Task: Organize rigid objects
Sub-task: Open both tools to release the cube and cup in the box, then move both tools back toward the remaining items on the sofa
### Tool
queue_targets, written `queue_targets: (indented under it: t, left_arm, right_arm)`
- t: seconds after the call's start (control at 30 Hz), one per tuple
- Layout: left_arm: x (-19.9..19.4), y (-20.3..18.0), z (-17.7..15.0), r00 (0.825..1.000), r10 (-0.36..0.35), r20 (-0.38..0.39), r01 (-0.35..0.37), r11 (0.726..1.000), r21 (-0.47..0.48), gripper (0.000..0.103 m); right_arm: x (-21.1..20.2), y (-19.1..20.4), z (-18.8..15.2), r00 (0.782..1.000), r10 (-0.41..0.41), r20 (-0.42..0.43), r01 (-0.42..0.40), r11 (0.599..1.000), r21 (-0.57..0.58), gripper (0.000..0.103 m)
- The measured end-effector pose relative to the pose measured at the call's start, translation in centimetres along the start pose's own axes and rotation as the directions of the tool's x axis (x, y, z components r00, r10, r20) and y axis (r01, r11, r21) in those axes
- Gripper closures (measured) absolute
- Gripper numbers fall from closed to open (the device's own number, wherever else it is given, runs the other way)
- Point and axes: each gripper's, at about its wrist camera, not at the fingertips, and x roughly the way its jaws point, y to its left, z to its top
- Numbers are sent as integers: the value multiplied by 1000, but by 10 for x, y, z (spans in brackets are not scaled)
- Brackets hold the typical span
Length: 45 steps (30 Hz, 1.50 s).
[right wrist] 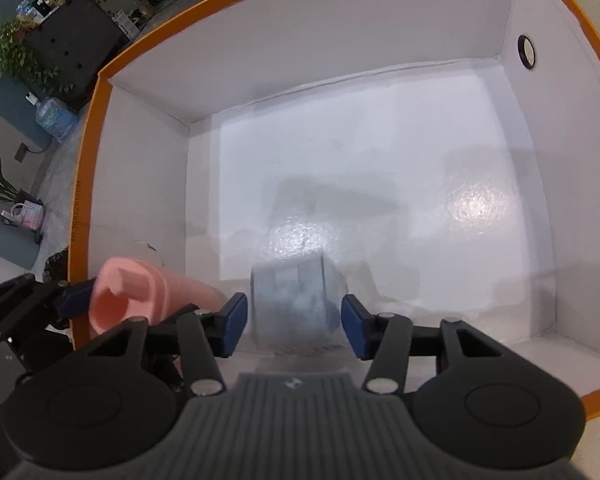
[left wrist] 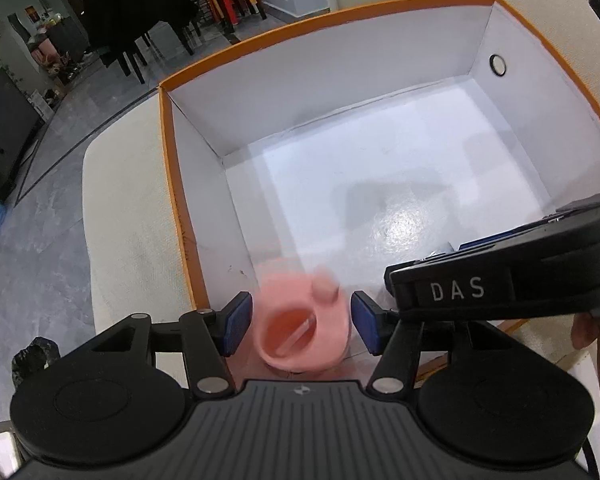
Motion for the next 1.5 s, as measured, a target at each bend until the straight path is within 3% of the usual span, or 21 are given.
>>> queue_targets:
  t: [0.23,0.87,1.27,1.5]
  left_arm:
    - [-5,-7,-4,1000,16,8,-17,999,42,32]
    - [-78,7,-17,992,14,124,-12,1000,-14,32]
    - [-158,15,-61,966,-12,260,39,994,-98,28]
    - [-181,15,-97,956,-20,291,59,990,-125,25]
  right_arm:
    - [-6,4,-6,1000,-5,21,5,1000,-4,45]
    - [-69,32,-18,994,12,110,-6,999,-54,44]
    - [-148,58,-71,977,53,207,-24,990,-139,40]
    - [-178,62,-119,969,91,229,-55,986,-159,40]
